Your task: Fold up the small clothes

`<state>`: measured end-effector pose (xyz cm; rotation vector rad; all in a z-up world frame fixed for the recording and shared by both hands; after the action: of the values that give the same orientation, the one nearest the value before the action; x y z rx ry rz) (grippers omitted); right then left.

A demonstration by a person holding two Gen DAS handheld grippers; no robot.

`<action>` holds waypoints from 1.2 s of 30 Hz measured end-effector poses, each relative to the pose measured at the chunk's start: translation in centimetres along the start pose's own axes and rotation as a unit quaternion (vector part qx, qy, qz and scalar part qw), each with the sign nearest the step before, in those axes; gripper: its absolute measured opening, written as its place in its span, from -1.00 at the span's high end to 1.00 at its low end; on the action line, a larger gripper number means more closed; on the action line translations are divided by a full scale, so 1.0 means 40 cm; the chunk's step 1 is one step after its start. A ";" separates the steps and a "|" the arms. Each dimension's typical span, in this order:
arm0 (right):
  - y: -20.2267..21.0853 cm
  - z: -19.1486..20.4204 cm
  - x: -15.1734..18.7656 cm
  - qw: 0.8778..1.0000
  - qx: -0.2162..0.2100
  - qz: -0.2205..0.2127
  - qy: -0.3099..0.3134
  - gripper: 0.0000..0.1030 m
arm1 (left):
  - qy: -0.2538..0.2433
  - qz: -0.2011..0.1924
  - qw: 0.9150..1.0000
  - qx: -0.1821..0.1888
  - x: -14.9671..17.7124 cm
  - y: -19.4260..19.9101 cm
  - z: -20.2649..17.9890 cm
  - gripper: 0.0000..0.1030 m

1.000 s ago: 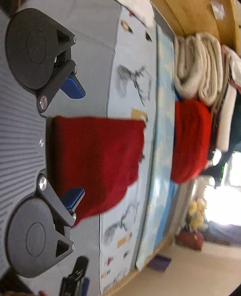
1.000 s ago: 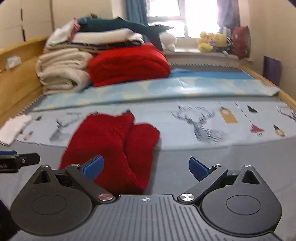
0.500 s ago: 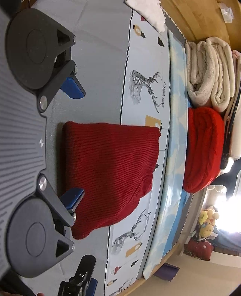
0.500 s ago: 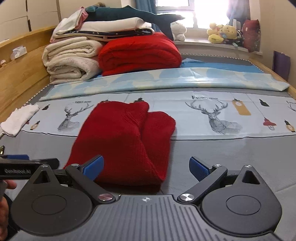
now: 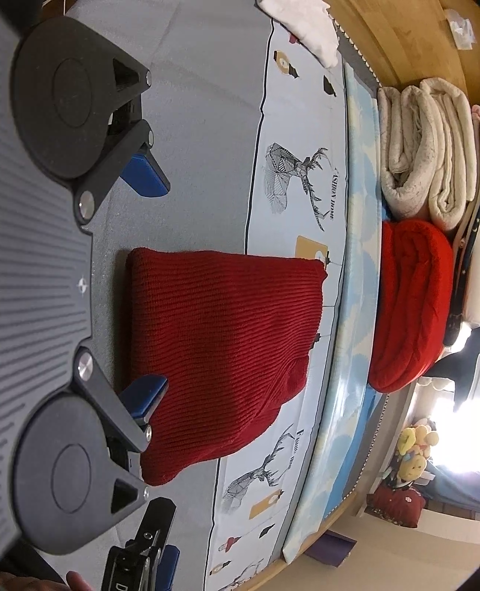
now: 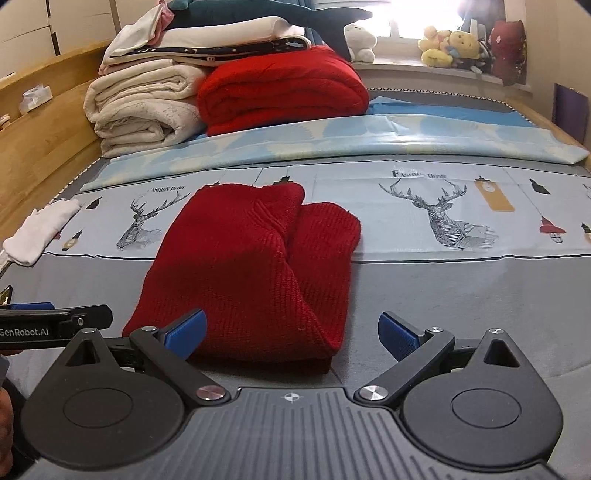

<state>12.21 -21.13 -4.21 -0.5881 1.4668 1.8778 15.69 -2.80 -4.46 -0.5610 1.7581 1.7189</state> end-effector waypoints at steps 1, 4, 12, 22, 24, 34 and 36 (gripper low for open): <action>0.000 0.003 0.000 1.000 -0.003 0.000 0.002 -0.92 | -0.001 0.001 1.000 0.000 0.000 -0.002 -0.001 -0.99; 0.001 0.013 0.002 1.000 -0.007 0.000 0.010 -0.92 | -0.003 0.003 1.000 0.003 0.000 -0.008 -0.005 -0.99; 0.003 0.021 0.006 1.000 -0.009 -0.001 0.023 -0.92 | -0.009 0.000 1.000 0.004 0.001 -0.012 -0.013 -0.99; -0.001 0.023 0.010 1.000 -0.008 0.003 0.024 -0.92 | -0.010 0.000 1.000 0.004 0.001 -0.011 -0.013 -0.99; -0.002 0.024 0.010 1.000 -0.008 0.003 0.025 -0.92 | -0.012 -0.001 1.000 0.004 0.001 -0.011 -0.014 -0.99; -0.004 0.024 0.013 1.000 -0.006 0.007 0.026 -0.92 | -0.018 -0.004 1.000 0.007 0.002 -0.013 -0.021 -0.99; -0.005 0.025 0.014 1.000 -0.007 0.007 0.027 -0.92 | -0.018 -0.004 1.000 0.007 0.001 -0.013 -0.021 -0.99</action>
<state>12.01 -20.00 -4.47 -0.6416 1.4960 1.8972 15.88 -3.67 -4.89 -0.5280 1.7395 1.6999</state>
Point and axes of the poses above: each gripper's, at about its wrist camera, not at the fingertips, and y roughly against the way its jaws point, z to its left, x to its underside, the point moved 8 cm from there along -y, roughly the way its jaws point, and after that the axes turned 8 degrees about -y, right-handed, at the moved point
